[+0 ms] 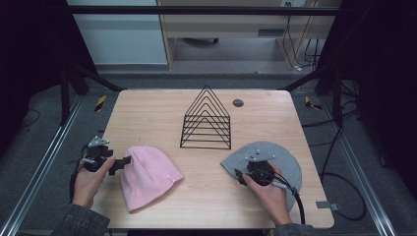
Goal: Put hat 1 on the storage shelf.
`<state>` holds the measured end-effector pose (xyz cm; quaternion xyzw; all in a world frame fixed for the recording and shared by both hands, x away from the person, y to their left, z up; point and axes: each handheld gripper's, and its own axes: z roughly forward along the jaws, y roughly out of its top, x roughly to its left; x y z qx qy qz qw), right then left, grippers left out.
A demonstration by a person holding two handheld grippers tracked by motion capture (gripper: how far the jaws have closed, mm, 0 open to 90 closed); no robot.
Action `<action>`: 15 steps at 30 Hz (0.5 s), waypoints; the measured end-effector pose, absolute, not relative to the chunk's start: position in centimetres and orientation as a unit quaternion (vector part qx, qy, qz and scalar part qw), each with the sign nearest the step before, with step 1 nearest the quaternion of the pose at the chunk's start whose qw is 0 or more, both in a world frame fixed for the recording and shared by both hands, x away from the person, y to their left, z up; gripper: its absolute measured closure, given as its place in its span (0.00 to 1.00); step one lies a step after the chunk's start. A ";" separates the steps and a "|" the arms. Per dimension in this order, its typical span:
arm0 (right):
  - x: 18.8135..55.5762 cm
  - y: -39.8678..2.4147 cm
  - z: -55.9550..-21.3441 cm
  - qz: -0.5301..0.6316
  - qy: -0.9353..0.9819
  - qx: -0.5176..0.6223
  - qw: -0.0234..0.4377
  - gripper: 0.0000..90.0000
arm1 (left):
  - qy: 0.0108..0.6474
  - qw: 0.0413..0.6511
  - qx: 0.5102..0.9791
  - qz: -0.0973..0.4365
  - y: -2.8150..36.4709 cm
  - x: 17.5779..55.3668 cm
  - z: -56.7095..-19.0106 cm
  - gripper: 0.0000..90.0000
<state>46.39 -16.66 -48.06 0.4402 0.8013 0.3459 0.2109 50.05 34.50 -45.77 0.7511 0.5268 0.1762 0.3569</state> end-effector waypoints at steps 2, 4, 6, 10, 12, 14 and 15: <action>46.4 -17.0 -48.1 0.342 0.802 0.436 0.221 0.41 | 0.527 0.359 0.750 0.175 34.5 50.2 -45.8 0.21; 46.4 -17.1 -48.3 0.338 0.804 0.435 0.224 0.42 | 0.527 0.354 0.753 0.176 34.4 50.3 -45.9 0.22; 46.4 -17.0 -48.3 0.337 0.806 0.431 0.225 0.43 | 0.527 0.352 0.753 0.175 34.4 50.4 -45.9 0.24; 46.3 -16.9 -48.4 0.334 0.809 0.429 0.224 0.44 | 0.522 0.362 0.751 0.181 34.2 50.1 -45.3 0.28; 46.3 -16.9 -48.4 0.331 0.807 0.435 0.222 0.42 | 0.521 0.363 0.750 0.185 34.1 50.0 -45.1 0.30; 46.4 -16.9 -48.4 0.329 0.804 0.444 0.220 0.38 | 0.521 0.362 0.750 0.187 34.1 50.1 -45.0 0.32; 46.5 -16.9 -48.4 0.327 0.802 0.449 0.218 0.36 | 0.521 0.360 0.751 0.187 34.1 50.1 -45.1 0.33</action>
